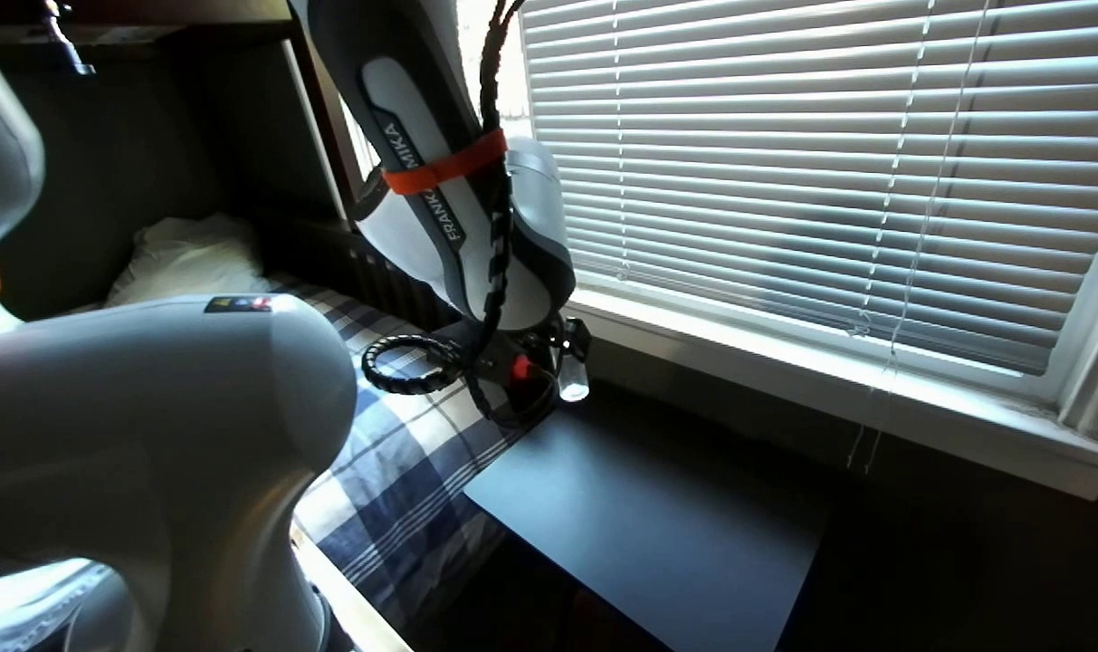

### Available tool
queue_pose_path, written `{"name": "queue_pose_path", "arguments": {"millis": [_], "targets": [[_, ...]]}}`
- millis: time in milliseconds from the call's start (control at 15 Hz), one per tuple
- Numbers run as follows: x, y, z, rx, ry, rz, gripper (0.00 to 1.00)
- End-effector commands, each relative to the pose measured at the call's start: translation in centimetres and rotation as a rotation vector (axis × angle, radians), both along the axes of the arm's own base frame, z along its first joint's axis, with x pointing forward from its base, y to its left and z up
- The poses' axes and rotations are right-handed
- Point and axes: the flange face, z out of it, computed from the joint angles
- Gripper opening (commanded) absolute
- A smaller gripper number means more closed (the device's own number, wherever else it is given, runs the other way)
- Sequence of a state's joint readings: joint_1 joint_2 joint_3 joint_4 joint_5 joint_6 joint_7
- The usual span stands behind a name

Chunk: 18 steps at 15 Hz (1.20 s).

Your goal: Move the silver object to the left

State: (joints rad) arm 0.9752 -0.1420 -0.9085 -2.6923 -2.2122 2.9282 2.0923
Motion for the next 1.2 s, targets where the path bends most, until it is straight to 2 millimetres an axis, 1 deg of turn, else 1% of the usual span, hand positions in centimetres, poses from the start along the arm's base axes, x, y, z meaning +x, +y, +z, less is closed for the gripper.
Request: {"name": "queue_pose_path", "arguments": {"millis": [0, 200, 267, 400, 600, 800, 933, 1133], "targets": [[0.0, 0.0, 0.0, -0.001, 0.001, 0.000, 0.49], [0.0, -0.1, -0.1, -0.003, 0.000, 0.001, 0.49], [0.1, 0.5, -0.1, 0.008, 0.015, 0.015, 0.24], [0.7, 1.8, -0.2, 0.010, 0.028, 0.065, 0.24], [1.6, 3.7, 0.5, 0.025, 0.044, 0.140, 0.24], [2.7, 5.3, 1.1, 0.040, 0.057, 0.178, 0.24], [2.9, 6.3, 0.9, 0.035, 0.063, 0.197, 0.24], [2.8, 7.1, -0.1, 0.026, 0.068, 0.196, 0.24]]}}
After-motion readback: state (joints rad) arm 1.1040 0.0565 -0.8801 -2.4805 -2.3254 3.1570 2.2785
